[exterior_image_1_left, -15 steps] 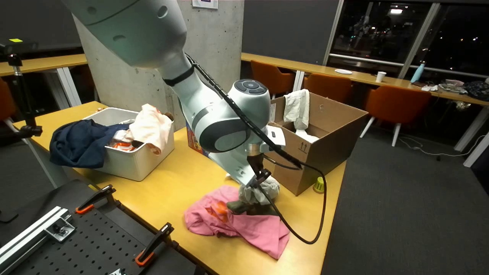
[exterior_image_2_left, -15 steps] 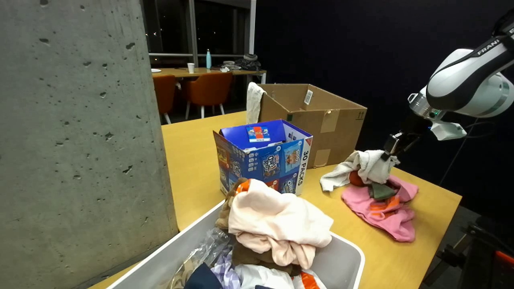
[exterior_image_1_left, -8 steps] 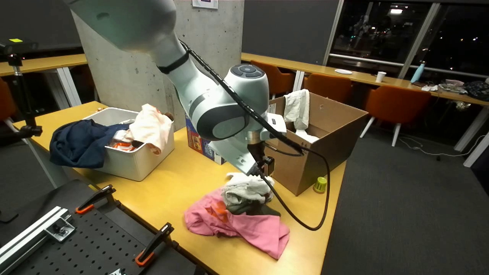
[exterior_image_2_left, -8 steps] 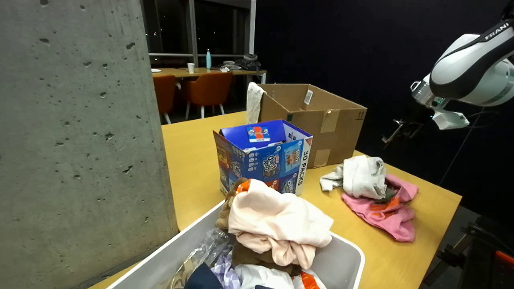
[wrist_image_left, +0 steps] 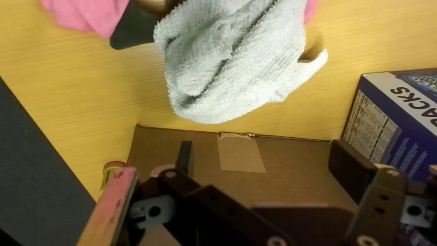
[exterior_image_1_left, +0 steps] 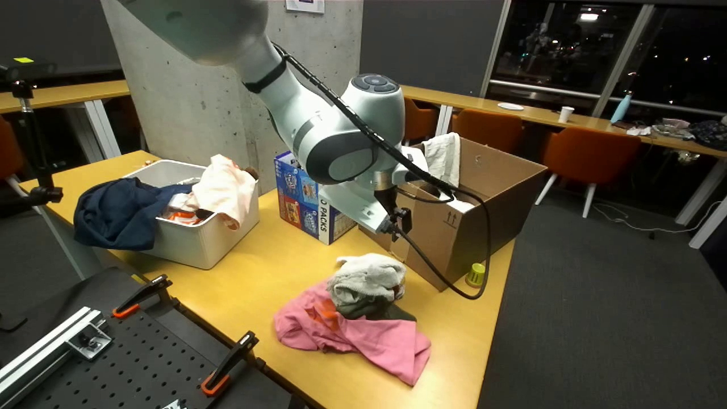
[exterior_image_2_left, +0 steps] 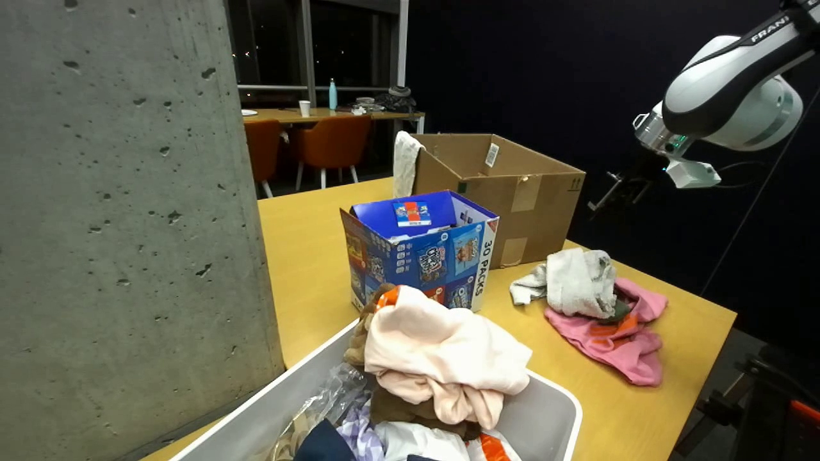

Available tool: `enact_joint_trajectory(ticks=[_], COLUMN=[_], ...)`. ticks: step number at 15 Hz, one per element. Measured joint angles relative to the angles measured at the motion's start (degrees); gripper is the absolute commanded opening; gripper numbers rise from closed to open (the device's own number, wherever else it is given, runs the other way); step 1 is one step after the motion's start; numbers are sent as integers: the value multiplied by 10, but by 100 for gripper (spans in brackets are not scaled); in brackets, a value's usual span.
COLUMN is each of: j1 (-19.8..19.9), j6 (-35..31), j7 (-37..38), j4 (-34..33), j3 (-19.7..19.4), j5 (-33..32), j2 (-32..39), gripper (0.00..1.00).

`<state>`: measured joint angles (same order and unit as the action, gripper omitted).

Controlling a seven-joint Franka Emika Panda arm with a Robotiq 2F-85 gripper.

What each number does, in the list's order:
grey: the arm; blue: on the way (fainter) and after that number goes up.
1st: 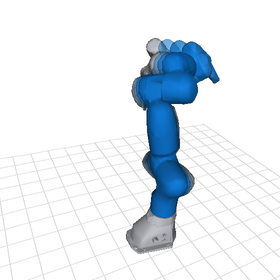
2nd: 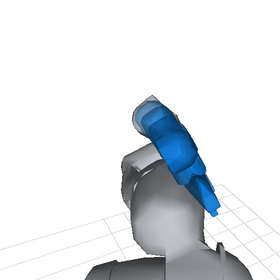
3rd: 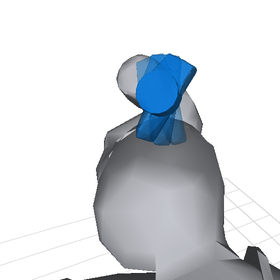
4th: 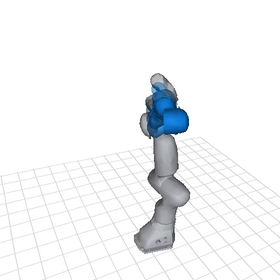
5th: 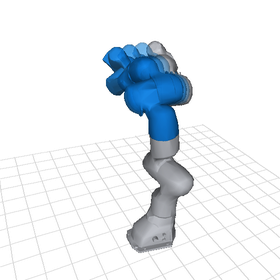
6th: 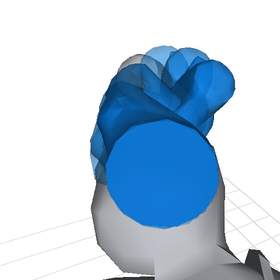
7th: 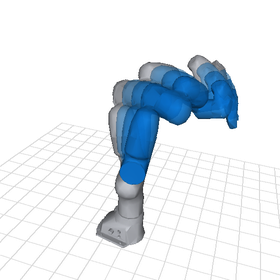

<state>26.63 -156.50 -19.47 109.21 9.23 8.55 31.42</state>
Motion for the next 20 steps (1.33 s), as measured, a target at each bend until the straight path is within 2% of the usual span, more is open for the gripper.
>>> enact_joint_trajectory(ticks=[9,15,20], j1=[-10,6,8], j6=[44,44,44], j7=[-8,-9,-1], j4=[-117,-120,-118], j3=[-1,-4,-31], j5=[0,0,0], j2=[128,170,175], gripper=[100,100,100])
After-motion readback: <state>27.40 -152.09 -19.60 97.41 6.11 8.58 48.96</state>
